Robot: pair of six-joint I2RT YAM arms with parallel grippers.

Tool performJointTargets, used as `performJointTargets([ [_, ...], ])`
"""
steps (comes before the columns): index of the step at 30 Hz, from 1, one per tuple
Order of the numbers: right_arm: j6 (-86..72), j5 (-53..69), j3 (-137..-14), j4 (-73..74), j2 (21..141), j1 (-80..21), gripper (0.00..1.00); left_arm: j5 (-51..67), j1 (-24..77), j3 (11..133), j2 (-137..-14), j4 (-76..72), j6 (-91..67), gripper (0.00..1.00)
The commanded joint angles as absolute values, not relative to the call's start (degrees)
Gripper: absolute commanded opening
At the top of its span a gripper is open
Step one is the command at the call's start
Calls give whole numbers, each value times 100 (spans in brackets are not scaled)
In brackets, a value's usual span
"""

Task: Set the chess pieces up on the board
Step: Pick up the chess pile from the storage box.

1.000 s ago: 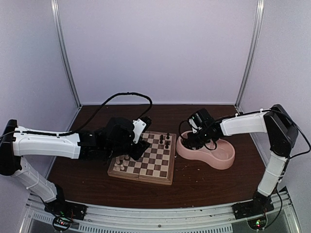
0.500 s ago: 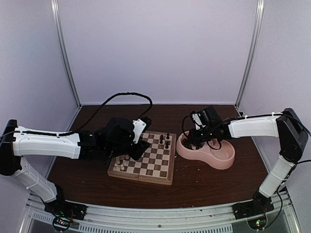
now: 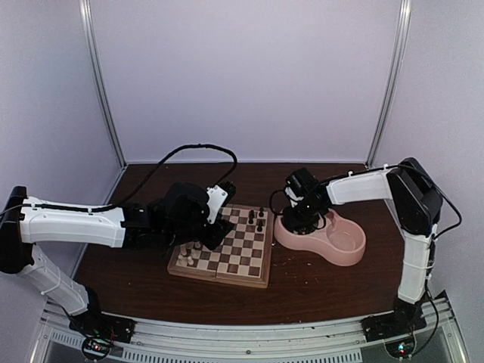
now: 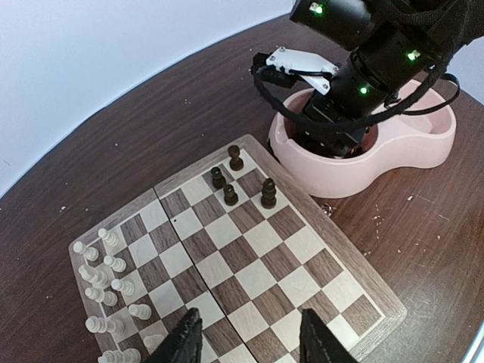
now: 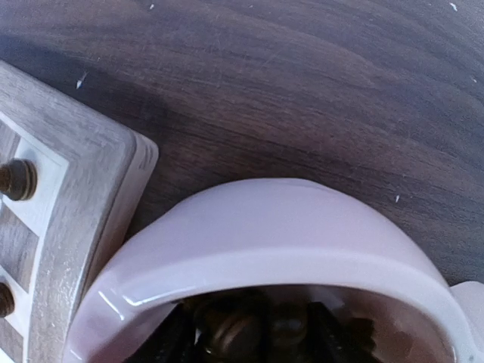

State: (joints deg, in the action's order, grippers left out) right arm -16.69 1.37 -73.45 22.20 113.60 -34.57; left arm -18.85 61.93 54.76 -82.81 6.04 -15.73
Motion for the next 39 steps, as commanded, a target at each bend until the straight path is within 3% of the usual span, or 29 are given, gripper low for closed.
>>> performJointTargets([
  [1,-1626,155,-7391,2671,11512,-3473,41,-1801,6203,5417,-8126,380,-1514,45],
  [3,-1634,228,-7316,2575,11385,-3486,32,-1795,6205,5431,-8117,410,-1521,45],
  [12,-1709,132,-6582,1858,10436,-3488,16,-1784,6205,5420,-8139,381,-1524,46],
  [27,-1671,215,-6036,1166,9781,-3485,18,-1833,6202,5428,-8183,361,-1502,46],
  [36,-1652,380,-6051,1060,9896,-3479,27,-1819,6200,5457,-8185,419,-1487,46],
  [39,-1645,498,-6025,1026,9905,-3478,15,-1804,6201,5427,-8143,398,-1505,46],
])
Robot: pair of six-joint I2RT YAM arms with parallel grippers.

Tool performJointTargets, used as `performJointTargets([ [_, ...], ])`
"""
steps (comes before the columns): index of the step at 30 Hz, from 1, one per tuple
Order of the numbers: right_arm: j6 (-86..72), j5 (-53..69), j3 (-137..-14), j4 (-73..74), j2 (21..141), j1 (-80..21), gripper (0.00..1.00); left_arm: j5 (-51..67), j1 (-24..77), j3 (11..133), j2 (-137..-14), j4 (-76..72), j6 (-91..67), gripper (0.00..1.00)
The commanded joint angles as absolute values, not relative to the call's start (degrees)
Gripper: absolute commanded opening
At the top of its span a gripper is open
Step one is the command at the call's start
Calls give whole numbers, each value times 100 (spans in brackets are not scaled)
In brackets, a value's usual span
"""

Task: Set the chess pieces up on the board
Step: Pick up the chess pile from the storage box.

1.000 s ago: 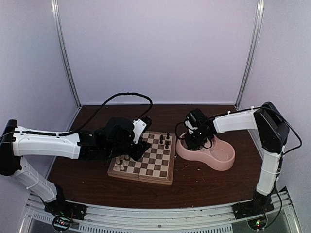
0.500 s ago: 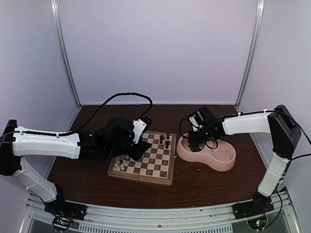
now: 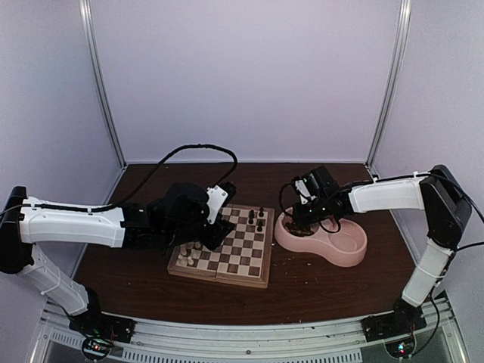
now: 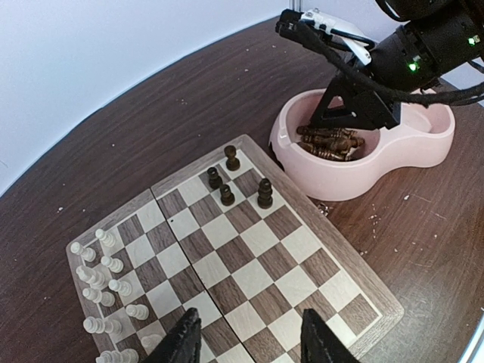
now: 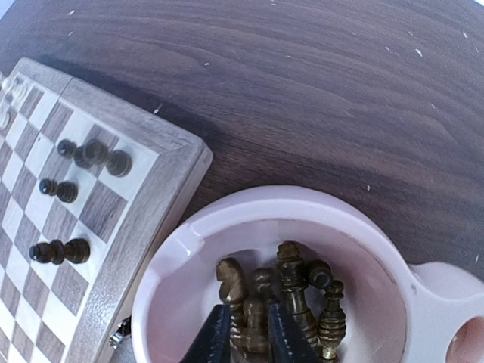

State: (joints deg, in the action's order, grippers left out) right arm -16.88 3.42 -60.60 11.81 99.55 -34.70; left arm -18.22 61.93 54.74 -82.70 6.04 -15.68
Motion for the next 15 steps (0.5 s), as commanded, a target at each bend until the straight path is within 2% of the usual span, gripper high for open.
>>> performJointTargets([
  [1,-1644,486,-6013,1006,9898,-3480,13,-1802,6200,5416,-8132,376,-1499,46],
  [6,-1635,503,-6007,1006,9863,-3480,10,-1791,6205,5427,-8130,398,-1507,46],
  [9,-1619,445,-5997,998,9857,-3478,12,-1800,6205,5442,-8144,399,-1491,46],
  [11,-1602,362,-6082,1168,9896,-3480,24,-1792,6205,5449,-8154,429,-1498,46],
  [13,-1580,163,-6230,1459,10026,-3480,41,-1783,6205,5442,-8147,400,-1494,46],
  [15,-1561,37,-6511,1851,10304,-3480,46,-1793,6205,5436,-8158,391,-1495,46],
])
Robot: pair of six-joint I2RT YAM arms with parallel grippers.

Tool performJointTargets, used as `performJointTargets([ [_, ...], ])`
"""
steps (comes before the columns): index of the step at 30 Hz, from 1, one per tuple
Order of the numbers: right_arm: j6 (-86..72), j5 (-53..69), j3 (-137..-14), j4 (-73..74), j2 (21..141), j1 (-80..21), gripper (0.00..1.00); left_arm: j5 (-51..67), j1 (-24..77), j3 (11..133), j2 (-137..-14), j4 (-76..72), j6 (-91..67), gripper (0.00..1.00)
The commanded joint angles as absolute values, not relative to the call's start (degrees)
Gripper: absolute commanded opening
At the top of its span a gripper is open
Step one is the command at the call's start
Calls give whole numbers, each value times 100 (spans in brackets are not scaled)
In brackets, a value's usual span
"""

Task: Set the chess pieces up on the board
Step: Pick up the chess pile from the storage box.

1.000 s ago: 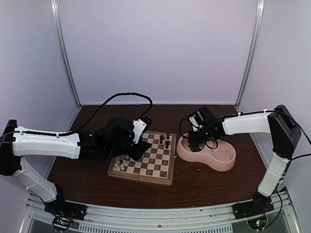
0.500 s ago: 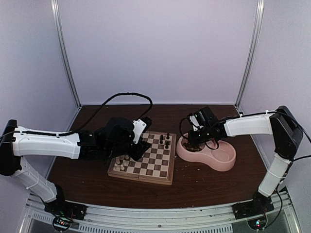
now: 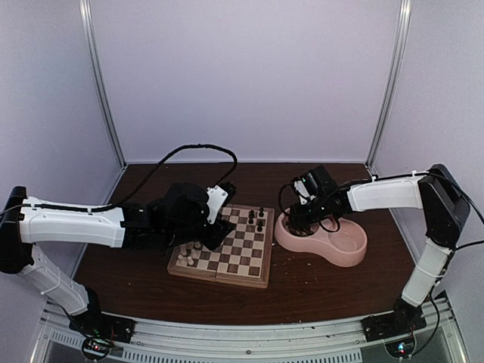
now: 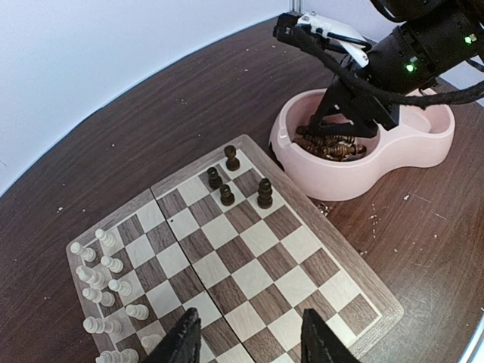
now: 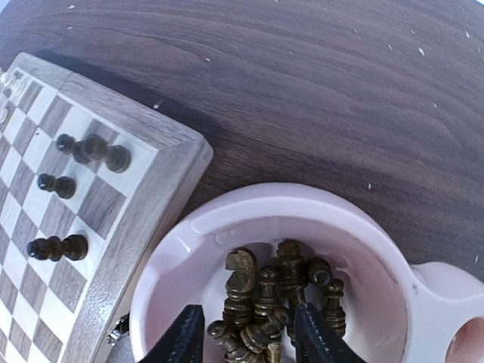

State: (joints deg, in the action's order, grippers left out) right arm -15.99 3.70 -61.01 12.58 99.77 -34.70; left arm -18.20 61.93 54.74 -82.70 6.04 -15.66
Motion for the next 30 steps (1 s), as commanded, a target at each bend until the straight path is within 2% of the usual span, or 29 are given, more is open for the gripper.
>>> performJointTargets([
  [1,-1557,28,-6660,2039,10468,-3487,46,-1789,6201,5446,-8163,410,-1492,46],
  [8,-1516,64,-7219,2617,11257,-3498,48,-1764,6205,5448,-8152,421,-1497,46],
  [10,-1528,172,-7324,2662,11386,-3506,44,-1746,6205,5449,-8140,430,-1501,46],
  [12,-1529,208,-7311,2635,11391,-3507,37,-1732,6204,5445,-8130,418,-1503,46],
  [14,-1536,216,-7241,2540,11308,-3507,27,-1740,6205,5449,-8140,415,-1499,46],
  [17,-1592,339,-7021,2294,10989,-3506,21,-1739,6203,5450,-8130,431,-1494,46],
  [30,-1714,315,-6202,1443,9869,-3506,16,-1796,6205,5449,-8139,423,-1484,46],
])
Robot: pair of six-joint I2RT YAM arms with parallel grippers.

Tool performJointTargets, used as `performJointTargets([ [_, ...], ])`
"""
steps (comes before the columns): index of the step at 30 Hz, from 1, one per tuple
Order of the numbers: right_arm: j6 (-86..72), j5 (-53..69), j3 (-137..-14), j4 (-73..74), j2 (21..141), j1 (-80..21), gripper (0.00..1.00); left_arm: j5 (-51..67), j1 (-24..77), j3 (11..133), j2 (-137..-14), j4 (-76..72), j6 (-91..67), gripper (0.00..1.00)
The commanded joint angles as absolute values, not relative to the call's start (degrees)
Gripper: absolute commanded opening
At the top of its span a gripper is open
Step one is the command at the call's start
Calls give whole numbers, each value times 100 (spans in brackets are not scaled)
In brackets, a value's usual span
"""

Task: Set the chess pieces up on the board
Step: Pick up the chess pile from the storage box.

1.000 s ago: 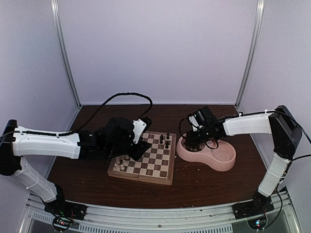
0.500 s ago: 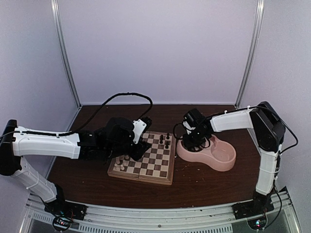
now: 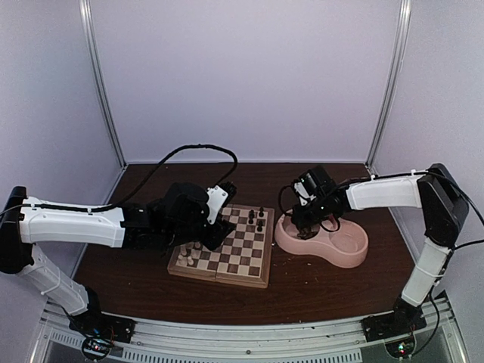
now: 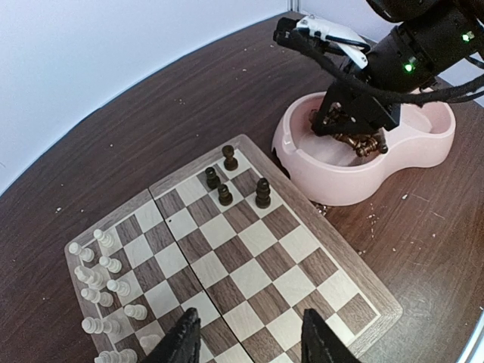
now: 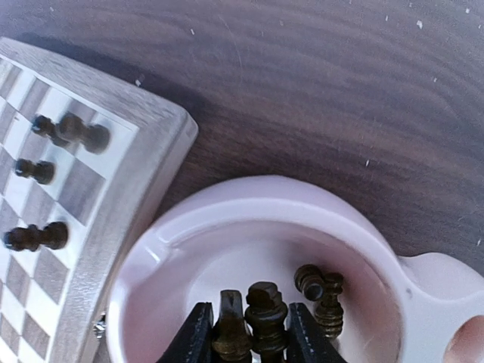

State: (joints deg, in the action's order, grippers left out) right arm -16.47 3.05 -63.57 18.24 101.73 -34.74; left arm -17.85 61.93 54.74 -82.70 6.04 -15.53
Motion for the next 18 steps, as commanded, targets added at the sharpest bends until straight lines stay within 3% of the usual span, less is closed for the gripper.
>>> performJointTargets([
  [1,-1714,318,-6166,1415,9825,-3507,16,-1801,6205,5449,-8146,415,-1484,46],
  [13,-1667,282,-6099,1203,9846,-3502,18,-1796,6205,5466,-8160,433,-1492,46],
  [18,-1571,170,-6016,1005,9683,-3503,23,-1788,6205,5449,-8146,406,-1486,46],
])
